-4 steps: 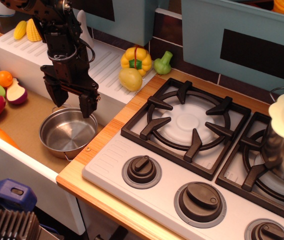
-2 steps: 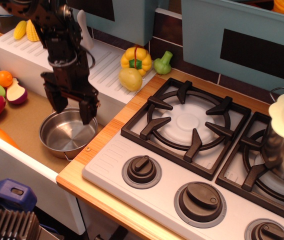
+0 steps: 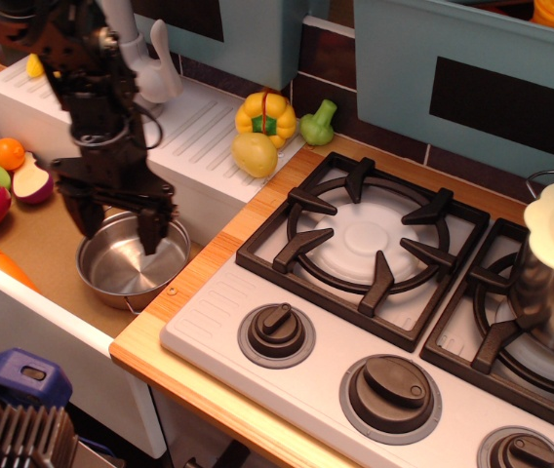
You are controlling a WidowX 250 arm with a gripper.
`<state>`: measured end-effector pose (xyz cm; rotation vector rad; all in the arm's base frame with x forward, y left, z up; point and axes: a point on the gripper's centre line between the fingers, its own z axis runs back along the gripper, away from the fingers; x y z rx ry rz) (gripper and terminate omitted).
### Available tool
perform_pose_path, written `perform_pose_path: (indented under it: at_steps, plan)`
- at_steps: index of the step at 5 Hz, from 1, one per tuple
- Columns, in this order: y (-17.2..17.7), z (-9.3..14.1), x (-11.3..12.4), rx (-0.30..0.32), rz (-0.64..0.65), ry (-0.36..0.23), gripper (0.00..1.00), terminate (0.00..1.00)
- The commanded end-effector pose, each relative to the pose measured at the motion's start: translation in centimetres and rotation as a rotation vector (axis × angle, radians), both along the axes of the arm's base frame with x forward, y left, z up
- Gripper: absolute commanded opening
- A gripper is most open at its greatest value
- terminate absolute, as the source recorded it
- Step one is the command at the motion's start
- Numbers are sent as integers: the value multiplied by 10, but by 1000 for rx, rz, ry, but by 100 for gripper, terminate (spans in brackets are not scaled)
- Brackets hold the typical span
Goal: Put pot or pan on stove
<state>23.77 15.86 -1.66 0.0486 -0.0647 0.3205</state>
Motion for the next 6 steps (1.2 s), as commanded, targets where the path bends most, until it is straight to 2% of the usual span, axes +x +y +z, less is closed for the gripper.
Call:
perform_pose_path:
  at_steps: [1, 2, 3, 5, 6]
  plan:
    - [36, 9, -7, 49, 71, -34, 100, 0]
    - [51, -10, -14, 56, 81, -71, 100, 0]
    - [53, -23, -10, 33, 115, -54, 100, 0]
    - [43, -51, -9, 2, 149, -103, 100, 0]
    - [36, -57, -5, -10, 164, -109, 0, 0]
